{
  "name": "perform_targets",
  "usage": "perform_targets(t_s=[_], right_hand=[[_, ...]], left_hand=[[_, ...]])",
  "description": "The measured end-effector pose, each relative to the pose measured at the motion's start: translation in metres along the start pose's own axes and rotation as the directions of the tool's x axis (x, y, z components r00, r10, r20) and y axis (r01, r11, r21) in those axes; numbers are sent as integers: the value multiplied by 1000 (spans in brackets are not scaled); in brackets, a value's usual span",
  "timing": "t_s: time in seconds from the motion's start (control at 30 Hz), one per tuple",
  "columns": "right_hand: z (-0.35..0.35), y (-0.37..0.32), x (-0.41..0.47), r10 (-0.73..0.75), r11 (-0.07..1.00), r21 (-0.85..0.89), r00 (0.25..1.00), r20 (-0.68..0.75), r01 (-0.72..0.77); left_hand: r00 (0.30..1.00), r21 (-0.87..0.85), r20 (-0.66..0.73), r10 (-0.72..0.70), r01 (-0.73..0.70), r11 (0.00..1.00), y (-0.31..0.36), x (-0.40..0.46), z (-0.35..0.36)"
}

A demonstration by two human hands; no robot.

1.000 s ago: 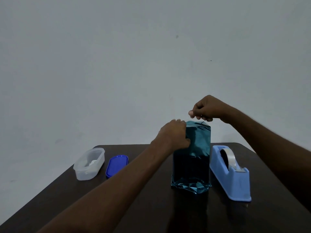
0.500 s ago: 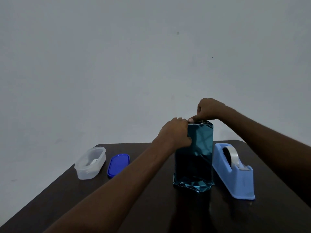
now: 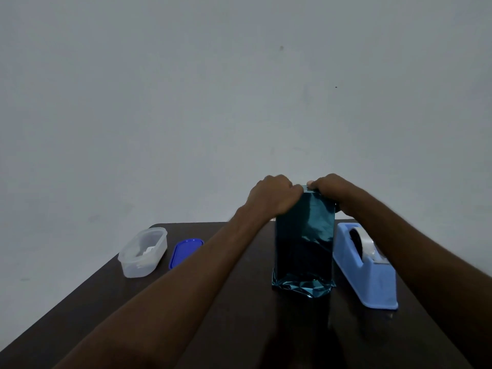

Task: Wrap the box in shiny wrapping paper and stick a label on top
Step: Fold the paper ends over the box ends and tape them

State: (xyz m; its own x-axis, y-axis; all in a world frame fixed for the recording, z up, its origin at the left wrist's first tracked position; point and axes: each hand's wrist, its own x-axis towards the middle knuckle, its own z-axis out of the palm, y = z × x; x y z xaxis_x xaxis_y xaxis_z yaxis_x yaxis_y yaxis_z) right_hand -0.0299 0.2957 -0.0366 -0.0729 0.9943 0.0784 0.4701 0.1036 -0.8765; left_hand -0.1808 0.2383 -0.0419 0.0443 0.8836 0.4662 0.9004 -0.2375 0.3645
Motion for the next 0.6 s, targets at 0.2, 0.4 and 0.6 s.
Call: perform_targets(t_s=[0.2,0.4,0.6], right_hand=[[2,4,4,-13,999,40,1000,-7,13],[2,5,9,-13,999,48,999,-39,15],[3,5,8,-33,996,76,998,-44,36]], left_hand=[[928,-396,-12,-372,337,854,-7,44,0],[868,-387,156,-471,492,779,-7,63,17],[855,-491,229,-465,514,704,-14,66,16]])
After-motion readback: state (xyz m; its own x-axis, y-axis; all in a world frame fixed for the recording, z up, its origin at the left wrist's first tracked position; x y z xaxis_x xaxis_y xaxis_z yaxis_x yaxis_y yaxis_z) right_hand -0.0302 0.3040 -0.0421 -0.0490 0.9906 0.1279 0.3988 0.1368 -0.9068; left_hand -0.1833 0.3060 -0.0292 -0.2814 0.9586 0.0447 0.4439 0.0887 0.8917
